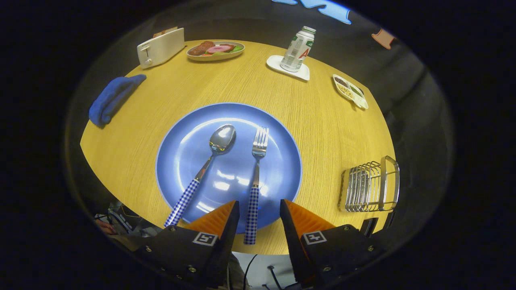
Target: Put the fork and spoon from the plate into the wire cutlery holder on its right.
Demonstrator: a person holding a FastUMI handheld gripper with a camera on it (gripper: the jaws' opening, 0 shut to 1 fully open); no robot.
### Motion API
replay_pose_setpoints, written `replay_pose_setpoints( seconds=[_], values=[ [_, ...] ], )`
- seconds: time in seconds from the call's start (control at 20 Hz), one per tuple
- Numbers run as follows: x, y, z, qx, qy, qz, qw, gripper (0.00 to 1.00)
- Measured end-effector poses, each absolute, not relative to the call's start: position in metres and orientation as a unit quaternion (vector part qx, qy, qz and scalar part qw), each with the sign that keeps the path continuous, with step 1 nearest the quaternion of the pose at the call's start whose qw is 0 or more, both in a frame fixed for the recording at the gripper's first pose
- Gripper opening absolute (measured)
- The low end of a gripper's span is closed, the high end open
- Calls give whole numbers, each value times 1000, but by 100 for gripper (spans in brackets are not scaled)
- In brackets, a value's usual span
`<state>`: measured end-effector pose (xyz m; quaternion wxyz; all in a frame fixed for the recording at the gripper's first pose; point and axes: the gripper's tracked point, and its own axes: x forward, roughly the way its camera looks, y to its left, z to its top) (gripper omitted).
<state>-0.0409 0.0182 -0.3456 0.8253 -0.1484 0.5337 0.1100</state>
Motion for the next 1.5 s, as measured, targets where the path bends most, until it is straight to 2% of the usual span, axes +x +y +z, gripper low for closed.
replay_pose_setpoints(
  seconds=[0.3,0.4,0.65,0.7,1.2,1.5],
  values=[
    [-42,23,-345,-158,536,123,820,62],
    [-39,13,-360,-174,546,116,811,16],
    [-42,22,-373,-139,574,131,796,16],
    [-47,22,-368,-136,584,134,789,5],
    [-53,-21,-318,-154,613,212,745,5],
    [-56,-101,-286,-251,630,191,709,5]
  ],
)
